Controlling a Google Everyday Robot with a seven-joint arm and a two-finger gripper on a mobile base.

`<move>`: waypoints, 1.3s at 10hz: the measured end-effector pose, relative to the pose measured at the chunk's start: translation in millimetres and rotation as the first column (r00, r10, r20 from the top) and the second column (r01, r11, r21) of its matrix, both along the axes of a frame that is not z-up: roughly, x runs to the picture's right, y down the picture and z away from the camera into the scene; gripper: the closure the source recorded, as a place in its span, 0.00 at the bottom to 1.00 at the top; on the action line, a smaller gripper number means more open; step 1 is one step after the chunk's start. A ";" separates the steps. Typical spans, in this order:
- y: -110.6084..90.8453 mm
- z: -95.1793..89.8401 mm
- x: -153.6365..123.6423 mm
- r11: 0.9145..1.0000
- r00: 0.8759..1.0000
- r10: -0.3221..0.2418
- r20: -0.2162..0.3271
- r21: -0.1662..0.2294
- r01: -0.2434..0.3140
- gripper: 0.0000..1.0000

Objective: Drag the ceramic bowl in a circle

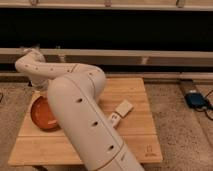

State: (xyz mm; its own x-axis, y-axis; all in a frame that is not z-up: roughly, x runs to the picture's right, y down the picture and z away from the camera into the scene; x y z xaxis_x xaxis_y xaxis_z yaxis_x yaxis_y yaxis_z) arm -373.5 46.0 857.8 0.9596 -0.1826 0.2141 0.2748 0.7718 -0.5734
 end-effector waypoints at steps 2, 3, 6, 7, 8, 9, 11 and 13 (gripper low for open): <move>18.4 -22.0 -27.2 0.999 0.997 -0.036 0.066 0.010 0.035 1.00; 31.0 -34.0 -39.4 0.999 0.994 -0.054 0.098 0.009 0.053 1.00; 72.3 -71.0 -68.8 0.990 0.971 -0.137 0.197 0.002 0.140 1.00; 83.5 -78.8 -68.6 0.986 0.964 -0.163 0.212 0.002 0.167 1.00; 94.7 -84.7 -65.4 0.983 0.961 -0.176 0.212 -0.005 0.181 1.00; 101.3 -86.4 -58.8 0.982 0.962 -0.179 0.207 -0.015 0.186 1.00; 108.7 -81.8 -25.6 0.983 0.971 -0.167 0.171 -0.042 0.177 1.00; 103.2 -71.1 9.5 0.987 0.981 -0.141 0.131 -0.060 0.150 1.00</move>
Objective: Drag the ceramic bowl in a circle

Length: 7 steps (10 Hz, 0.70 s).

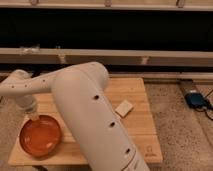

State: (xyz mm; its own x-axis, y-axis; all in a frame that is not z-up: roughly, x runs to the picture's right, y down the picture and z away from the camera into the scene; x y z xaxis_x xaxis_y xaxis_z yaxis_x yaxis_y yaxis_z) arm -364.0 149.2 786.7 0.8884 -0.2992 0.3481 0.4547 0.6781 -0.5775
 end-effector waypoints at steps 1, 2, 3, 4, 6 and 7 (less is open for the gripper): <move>-11.3 12.7 29.4 1.000 0.999 0.031 -0.042 -0.004 -0.031 1.00; -20.0 23.3 49.6 0.999 0.996 0.051 -0.074 -0.006 -0.052 1.00; -33.1 36.2 73.1 0.997 0.990 0.077 -0.114 -0.003 -0.078 1.00; -45.3 49.1 94.2 0.995 0.983 0.101 -0.153 0.000 -0.102 1.00; -69.0 74.5 124.1 0.990 0.965 0.140 -0.222 0.014 -0.140 1.00; -83.0 87.8 135.1 0.987 0.953 0.162 -0.257 0.029 -0.160 1.00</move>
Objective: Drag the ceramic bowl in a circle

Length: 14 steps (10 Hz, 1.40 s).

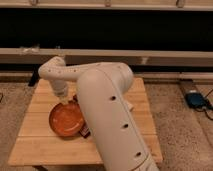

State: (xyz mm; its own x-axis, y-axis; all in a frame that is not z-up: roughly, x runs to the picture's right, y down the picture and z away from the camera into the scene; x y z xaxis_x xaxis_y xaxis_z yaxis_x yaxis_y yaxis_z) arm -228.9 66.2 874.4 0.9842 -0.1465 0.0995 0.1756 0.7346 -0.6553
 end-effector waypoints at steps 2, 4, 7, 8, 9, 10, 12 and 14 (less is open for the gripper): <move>-19.9 13.5 -2.4 1.000 0.999 0.019 -0.026 0.020 -0.018 1.00; -34.7 18.4 -30.2 0.999 1.000 0.019 -0.015 0.044 -0.019 1.00; -49.4 9.6 -88.7 0.996 0.999 0.007 0.034 0.083 -0.010 1.00; -46.4 -0.1 -108.8 0.996 0.998 -0.012 0.060 0.093 0.007 1.00; -43.4 -9.2 -125.1 0.995 0.996 -0.022 0.088 0.103 0.013 1.00; -37.6 -19.8 -141.7 0.994 0.992 -0.035 0.120 0.111 0.022 1.00; -22.7 -41.7 -166.5 0.993 0.982 -0.055 0.182 0.116 0.034 1.00; -1.1 -63.9 -184.3 0.992 0.967 -0.082 0.241 0.110 0.057 1.00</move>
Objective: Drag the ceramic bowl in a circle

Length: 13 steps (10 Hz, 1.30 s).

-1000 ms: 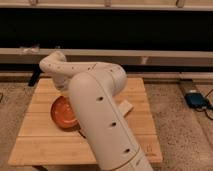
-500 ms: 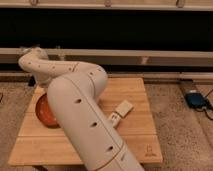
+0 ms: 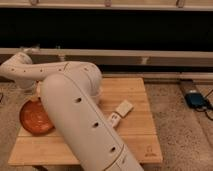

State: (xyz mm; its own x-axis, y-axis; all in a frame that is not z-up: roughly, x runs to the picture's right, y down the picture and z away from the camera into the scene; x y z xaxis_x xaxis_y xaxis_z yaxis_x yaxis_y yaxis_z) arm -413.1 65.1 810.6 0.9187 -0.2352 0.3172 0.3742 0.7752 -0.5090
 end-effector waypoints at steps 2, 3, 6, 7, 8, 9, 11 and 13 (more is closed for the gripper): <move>21.3 -17.5 -7.2 0.999 0.999 -0.031 0.042 -0.019 0.032 1.00; 32.3 -23.1 -1.1 0.998 0.997 -0.058 0.047 -0.026 0.059 1.00; 53.4 -20.2 38.0 0.994 0.995 -0.100 0.005 -0.049 0.100 1.00; 52.7 -13.8 54.8 0.994 0.995 -0.097 -0.023 -0.056 0.095 1.00; 48.7 -5.5 71.1 0.995 0.995 -0.087 -0.051 -0.060 0.084 1.00; 41.2 5.5 89.1 0.996 0.994 -0.068 -0.086 -0.064 0.063 1.00; 25.6 26.0 117.1 0.997 0.989 -0.028 -0.147 -0.071 0.017 1.00; 8.0 45.2 140.2 0.997 0.979 0.016 -0.204 -0.069 -0.031 0.99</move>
State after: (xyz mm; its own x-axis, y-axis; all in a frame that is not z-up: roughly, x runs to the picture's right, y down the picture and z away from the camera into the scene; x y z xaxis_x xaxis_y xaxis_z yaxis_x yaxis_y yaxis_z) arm -273.0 73.0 855.8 0.9706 -0.1965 0.1389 0.2398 0.7415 -0.6266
